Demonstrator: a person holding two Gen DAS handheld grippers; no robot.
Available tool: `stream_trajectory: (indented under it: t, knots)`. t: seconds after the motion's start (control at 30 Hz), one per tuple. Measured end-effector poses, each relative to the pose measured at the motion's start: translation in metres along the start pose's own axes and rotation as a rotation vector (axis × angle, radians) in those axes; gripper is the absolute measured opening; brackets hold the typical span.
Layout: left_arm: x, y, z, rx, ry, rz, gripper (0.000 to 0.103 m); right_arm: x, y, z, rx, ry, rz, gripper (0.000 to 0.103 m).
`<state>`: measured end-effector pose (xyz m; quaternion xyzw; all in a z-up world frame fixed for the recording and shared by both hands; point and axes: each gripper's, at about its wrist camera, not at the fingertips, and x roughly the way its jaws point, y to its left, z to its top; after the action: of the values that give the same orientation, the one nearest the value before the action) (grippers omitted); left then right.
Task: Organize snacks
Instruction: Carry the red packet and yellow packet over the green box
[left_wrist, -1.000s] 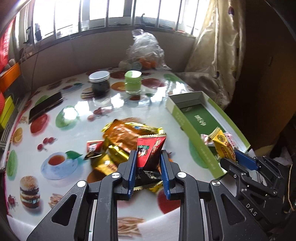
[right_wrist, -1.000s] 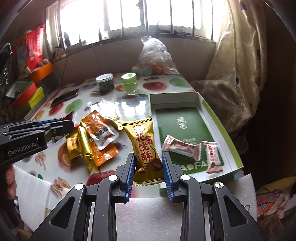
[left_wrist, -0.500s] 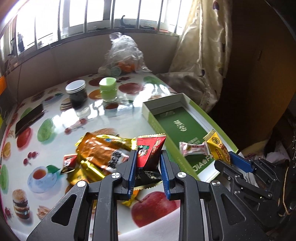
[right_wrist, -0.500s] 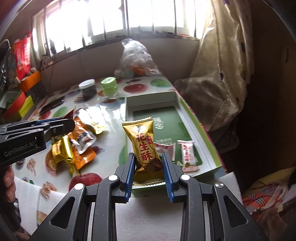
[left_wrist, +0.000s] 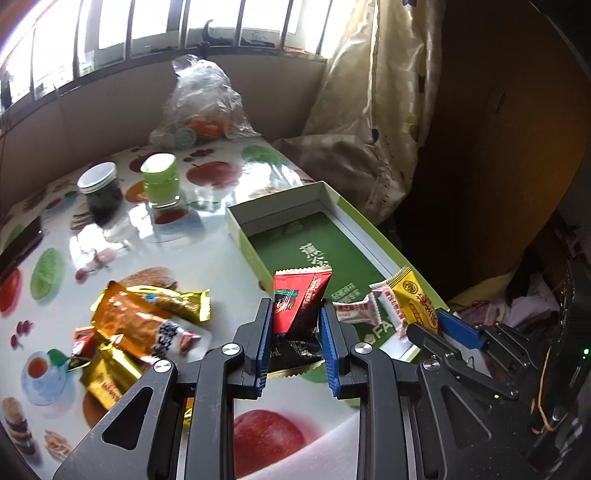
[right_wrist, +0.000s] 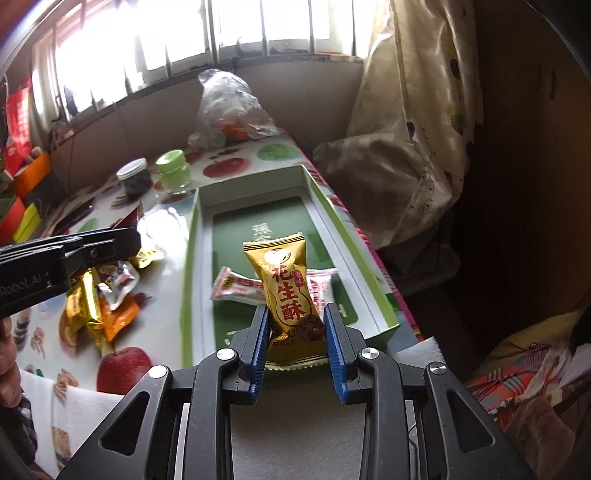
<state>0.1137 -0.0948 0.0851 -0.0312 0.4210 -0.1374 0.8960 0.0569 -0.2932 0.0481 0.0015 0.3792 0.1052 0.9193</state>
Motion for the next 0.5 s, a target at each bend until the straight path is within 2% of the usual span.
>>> stream_trajectory:
  t: [0.23,0.5]
  knots:
    - [0.022,-0.01,0.003,-0.005,0.037,-0.045,0.026,0.017,-0.009,0.004,0.004,0.027,-0.017,0.028]
    - [0.043,-0.025,0.003,0.025,0.075,-0.051,0.026,0.033,-0.015,0.009,-0.006,0.05,-0.034,0.028]
